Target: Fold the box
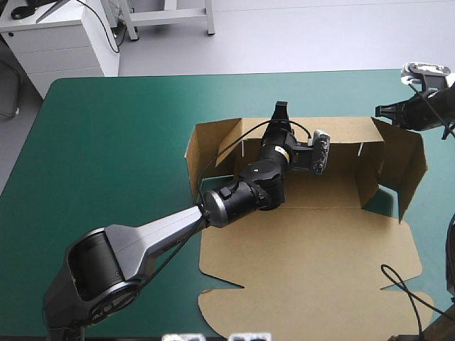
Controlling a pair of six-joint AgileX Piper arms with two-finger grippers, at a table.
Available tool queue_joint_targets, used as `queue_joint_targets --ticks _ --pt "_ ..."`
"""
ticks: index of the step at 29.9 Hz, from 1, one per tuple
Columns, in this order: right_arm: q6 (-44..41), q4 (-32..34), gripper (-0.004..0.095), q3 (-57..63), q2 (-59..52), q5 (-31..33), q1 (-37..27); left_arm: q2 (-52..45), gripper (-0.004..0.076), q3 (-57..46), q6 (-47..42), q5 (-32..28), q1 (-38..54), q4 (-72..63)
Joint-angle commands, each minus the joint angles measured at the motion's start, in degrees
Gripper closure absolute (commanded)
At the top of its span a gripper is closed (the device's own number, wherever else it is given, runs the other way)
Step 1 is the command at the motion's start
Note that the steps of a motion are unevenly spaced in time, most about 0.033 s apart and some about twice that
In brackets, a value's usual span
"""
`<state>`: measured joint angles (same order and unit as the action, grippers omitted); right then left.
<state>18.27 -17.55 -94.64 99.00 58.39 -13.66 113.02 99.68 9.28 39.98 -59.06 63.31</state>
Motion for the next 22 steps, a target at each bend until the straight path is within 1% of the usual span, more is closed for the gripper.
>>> queue_joint_targets --ticks 1,2,5,15,18,22 --pt "0.94 -1.01 0.0926 -2.09 -2.63 0.21 -0.03 -2.89 0.0731 1.25 -0.91 -1.54 -0.49 0.37" --pt "0.94 -1.01 0.0926 -1.8 -2.63 1.31 -0.03 -2.89 0.0731 1.25 -0.91 -1.54 -0.49 0.37" --pt "2.62 -1.67 0.0926 0.97 -2.86 2.01 -0.03 -2.89 0.0731 1.25 -0.91 -1.27 -0.49 0.37" --pt "5.85 -4.45 0.0926 13.1 -8.56 -3.97 -0.03 -2.89 0.0731 1.25 -0.91 -0.32 -0.49 0.37" --pt "7.79 -7.19 0.0926 16.79 -10.75 -5.82 -0.03 -2.89 0.0731 1.25 -0.91 -0.32 -0.49 0.37" --pt "9.87 -11.02 0.0926 19.32 -13.32 -6.69 -0.03 -2.89 0.0731 1.25 -0.91 -0.32 -0.49 0.25"
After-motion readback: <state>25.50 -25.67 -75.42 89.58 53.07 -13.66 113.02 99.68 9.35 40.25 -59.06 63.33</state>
